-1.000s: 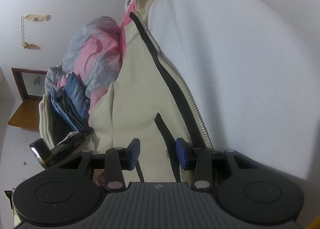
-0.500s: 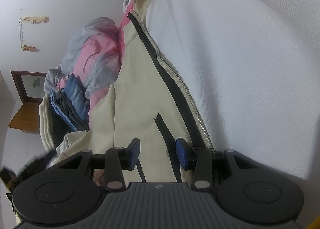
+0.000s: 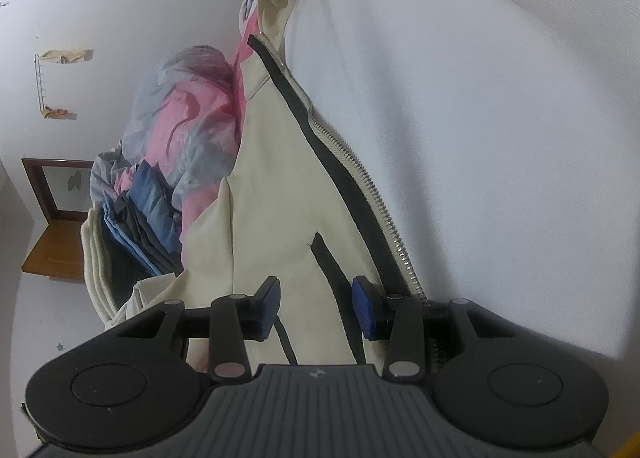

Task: Fold clothes

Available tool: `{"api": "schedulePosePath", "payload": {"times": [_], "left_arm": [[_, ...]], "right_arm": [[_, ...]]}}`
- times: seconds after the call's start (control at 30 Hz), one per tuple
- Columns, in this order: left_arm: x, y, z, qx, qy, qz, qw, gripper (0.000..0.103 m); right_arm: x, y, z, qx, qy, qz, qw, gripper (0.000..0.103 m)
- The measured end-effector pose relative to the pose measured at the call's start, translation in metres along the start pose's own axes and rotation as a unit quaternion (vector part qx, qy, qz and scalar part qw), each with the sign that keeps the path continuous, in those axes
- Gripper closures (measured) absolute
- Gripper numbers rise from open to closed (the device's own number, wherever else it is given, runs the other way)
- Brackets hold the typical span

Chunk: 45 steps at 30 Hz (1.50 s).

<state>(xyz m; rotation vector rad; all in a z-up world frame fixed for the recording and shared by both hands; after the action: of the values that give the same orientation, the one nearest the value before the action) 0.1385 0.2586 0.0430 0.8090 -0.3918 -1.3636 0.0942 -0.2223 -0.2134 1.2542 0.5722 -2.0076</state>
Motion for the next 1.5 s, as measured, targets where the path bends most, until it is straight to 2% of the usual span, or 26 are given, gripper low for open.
{"api": "schedulePosePath", "payload": {"times": [0.03,0.17,0.2,0.3,0.37,0.43,0.6,0.67,0.8,0.9,1.0,1.1,1.17,1.2,1.33,1.5], "left_arm": [[0.005,-0.001,0.009,0.007,-0.012,0.0,0.9999,0.058],[0.037,-0.012,0.041,0.031,-0.059,-0.01,0.9977,0.024],[0.047,-0.023,0.044,0.03,-0.068,-0.013,0.9972,0.021],[0.079,-0.055,0.053,0.028,-0.093,-0.023,0.9951,0.02],[0.105,-0.089,0.052,0.001,-0.127,-0.012,0.9919,0.02],[0.129,-0.115,0.048,-0.012,-0.143,-0.007,0.9896,0.02],[0.19,-0.158,0.02,-0.047,-0.117,-0.064,0.99,0.02],[0.208,-0.167,0.011,-0.073,-0.13,-0.076,0.9858,0.02],[0.219,-0.172,0.009,-0.095,-0.149,-0.072,0.9817,0.021],[0.202,-0.161,0.012,-0.093,-0.154,-0.041,0.9828,0.02],[0.171,-0.145,0.013,-0.07,-0.133,-0.028,0.9883,0.02],[0.141,-0.131,0.013,-0.043,-0.107,-0.045,0.9923,0.02],[0.133,-0.133,0.011,-0.043,-0.108,-0.058,0.9915,0.021],[0.133,-0.137,0.009,-0.046,-0.116,-0.06,0.9903,0.021],[0.163,-0.172,0.004,-0.057,-0.192,-0.063,0.9776,0.026],[0.215,-0.212,-0.01,-0.059,-0.256,-0.084,0.9612,0.042]], "right_arm": [[-0.001,0.0,0.001,0.002,0.001,-0.001,1.0,0.061],[-0.008,0.0,0.013,0.032,0.022,-0.009,0.999,0.045],[-0.01,0.001,0.017,0.037,0.029,-0.01,0.999,0.043],[-0.009,0.003,0.025,0.051,0.04,-0.019,0.998,0.043],[-0.006,0.003,0.03,0.063,0.036,-0.021,0.997,0.043],[-0.005,0.004,0.035,0.075,0.028,-0.021,0.997,0.042],[-0.005,-0.001,0.046,0.095,0.001,-0.01,0.995,0.044],[-0.006,-0.005,0.05,0.096,-0.012,-0.003,0.995,0.044],[-0.014,-0.011,0.055,0.101,-0.045,0.034,0.993,0.048],[-0.02,-0.017,0.056,0.11,-0.091,0.067,0.988,0.051],[-0.026,-0.025,0.053,0.116,-0.122,0.078,0.983,0.059],[-0.037,-0.035,0.051,0.126,-0.155,0.113,0.973,0.063],[-0.05,-0.04,0.048,0.129,-0.182,0.153,0.963,0.066],[-0.055,-0.042,0.049,0.129,-0.191,0.171,0.958,0.068],[-0.077,-0.053,0.047,0.12,-0.216,0.251,0.936,0.075],[-0.087,-0.068,0.034,0.089,-0.254,0.337,0.902,0.087]]}}
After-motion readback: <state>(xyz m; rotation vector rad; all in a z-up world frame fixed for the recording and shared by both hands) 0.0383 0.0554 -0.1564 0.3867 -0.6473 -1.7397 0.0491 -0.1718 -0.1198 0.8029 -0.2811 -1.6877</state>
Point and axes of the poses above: each gripper's, at about its wrist camera, not at the fingertips, and z roughly against the way its jaws point, x to its right, y to its top, the point moved 6 cm from there along -z, roughly the way its jaws point, and after that the axes turned 6 degrees about -x, right-handed, at the moved point
